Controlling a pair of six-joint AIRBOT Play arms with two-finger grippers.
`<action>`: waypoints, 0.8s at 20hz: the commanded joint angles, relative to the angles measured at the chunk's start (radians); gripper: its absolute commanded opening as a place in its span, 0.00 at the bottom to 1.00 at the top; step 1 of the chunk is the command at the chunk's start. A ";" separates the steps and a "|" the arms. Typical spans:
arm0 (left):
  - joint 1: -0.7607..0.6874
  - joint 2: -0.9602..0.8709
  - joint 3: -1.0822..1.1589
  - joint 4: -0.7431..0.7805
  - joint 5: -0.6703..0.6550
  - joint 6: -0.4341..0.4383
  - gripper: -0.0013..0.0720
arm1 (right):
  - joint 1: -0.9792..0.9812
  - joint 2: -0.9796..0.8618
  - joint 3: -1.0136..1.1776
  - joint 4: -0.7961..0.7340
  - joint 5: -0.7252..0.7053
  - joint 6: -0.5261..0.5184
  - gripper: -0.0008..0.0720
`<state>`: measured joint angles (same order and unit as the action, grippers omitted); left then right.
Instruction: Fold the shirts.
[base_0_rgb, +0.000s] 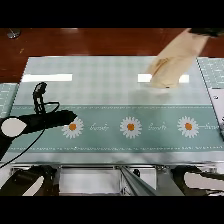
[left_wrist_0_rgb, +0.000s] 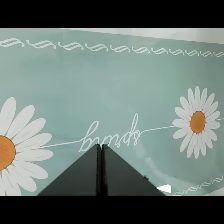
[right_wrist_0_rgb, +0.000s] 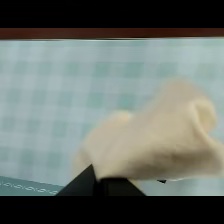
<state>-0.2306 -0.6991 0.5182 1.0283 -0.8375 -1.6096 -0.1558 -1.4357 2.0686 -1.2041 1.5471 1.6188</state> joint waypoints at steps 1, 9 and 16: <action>0.000 -0.001 0.000 0.000 0.000 0.000 0.04 | -0.235 0.063 -0.086 -0.011 0.139 0.084 0.03; 0.000 -0.001 -0.001 0.000 0.004 0.000 0.04 | -0.592 0.441 -0.747 -0.245 0.002 0.167 0.03; 0.000 -0.006 -0.001 0.000 0.037 0.000 0.04 | -0.859 0.740 -1.239 -0.455 -0.089 0.247 0.03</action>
<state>-0.2306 -0.7013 0.5179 1.0279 -0.8154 -1.6104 -0.9142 -0.8093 1.0077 -1.5650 1.5101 1.8286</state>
